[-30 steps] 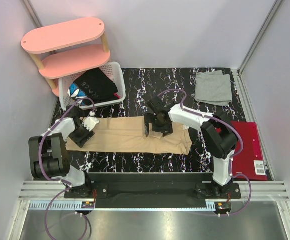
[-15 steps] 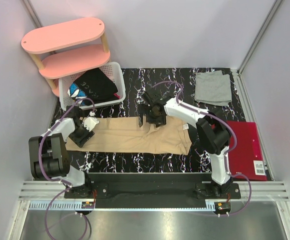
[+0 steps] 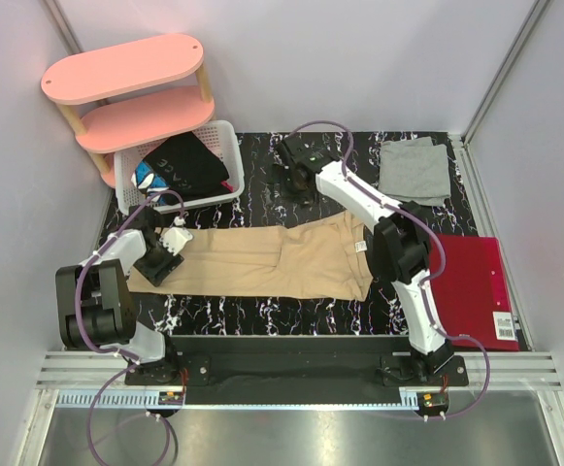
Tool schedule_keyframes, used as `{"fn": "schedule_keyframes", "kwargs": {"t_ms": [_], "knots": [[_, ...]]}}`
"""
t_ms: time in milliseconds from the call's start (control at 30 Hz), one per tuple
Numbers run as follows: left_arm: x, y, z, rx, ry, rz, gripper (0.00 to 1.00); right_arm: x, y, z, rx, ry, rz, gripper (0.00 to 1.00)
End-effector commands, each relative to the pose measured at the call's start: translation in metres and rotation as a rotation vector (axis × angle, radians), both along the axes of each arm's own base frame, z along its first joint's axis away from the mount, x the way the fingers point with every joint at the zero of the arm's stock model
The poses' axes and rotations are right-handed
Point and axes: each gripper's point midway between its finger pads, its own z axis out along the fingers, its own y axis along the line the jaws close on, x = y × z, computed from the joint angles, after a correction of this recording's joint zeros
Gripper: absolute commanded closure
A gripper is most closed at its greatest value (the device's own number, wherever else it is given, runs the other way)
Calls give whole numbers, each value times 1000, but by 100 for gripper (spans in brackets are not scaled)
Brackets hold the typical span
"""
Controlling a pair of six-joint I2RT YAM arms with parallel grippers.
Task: Fold and stack the t-shirts
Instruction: Fold the tshirt
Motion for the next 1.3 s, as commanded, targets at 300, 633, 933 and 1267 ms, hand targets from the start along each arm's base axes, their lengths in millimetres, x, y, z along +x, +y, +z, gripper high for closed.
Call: {"fn": "schedule_keyframes", "kwargs": {"t_ms": [300, 633, 933, 1267], "knots": [[15, 3, 28, -12, -72, 10, 39, -94, -57, 16, 115, 100, -72, 0], [8, 1, 20, -20, -41, 18, 39, -111, 29, 1, 503, 323, 218, 0], [5, 1, 16, -19, -32, 8, 39, -89, 44, -26, 591, 361, 244, 0], [0, 2, 7, -12, -14, -1, 40, -102, 40, -96, 653, 516, 273, 0]]}}
